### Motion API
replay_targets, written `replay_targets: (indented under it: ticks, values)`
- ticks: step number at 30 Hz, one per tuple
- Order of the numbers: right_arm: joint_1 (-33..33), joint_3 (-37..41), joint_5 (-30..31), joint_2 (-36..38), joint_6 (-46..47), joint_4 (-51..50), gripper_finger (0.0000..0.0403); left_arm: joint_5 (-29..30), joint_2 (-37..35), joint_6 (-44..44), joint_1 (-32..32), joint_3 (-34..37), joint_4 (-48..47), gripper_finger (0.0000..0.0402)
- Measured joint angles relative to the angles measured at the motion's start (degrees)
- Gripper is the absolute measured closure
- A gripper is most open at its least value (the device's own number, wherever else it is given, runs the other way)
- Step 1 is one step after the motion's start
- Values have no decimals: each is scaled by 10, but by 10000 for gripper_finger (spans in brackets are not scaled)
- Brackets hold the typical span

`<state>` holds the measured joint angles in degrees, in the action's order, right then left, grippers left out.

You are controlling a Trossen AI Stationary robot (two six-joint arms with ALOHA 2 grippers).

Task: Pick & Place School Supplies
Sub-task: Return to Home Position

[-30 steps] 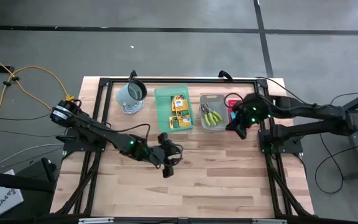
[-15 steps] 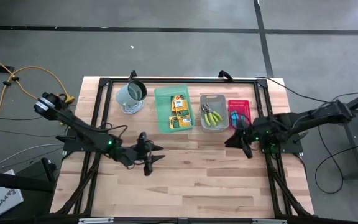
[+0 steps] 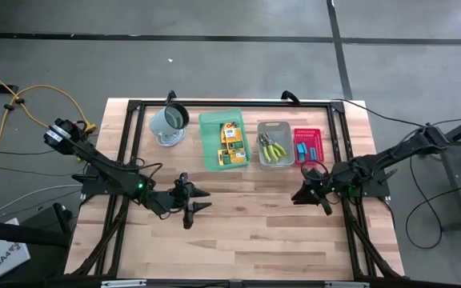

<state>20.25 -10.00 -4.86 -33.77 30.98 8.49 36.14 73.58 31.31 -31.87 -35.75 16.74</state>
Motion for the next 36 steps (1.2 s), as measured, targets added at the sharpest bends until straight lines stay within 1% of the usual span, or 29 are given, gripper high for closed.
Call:
replay_targets:
  ticks: [3, 10, 12, 14, 22, 26, 31, 36]
  values:
    - [11, 19, 0, 3, -10, 24, 337, 0, 0, -1, 1, 0, 5, 243]
    - [38, 91, -16, 3, -7, 172, 337, 0, 0, -2, 1, 0, 14, 243]
    - [43, 95, -17, 3, -3, 182, 337, 0, 0, -2, 1, 0, 19, 243]
    - [47, 95, -25, 4, -6, 182, 337, 0, 0, -4, 1, 0, 21, 243]
    - [45, 95, -94, 10, -42, 183, 337, 0, 0, -5, 1, 0, 31, 243]
    - [16, 95, -127, 18, -48, 157, 337, 0, 0, -5, 1, 0, 32, 243]
    - [-35, 95, -137, 38, -49, 103, 337, 0, 0, -5, 1, 0, 39, 243]
    - [-78, 95, -188, 62, -53, 78, 337, -1, 0, -5, 1, 0, 41, 243]
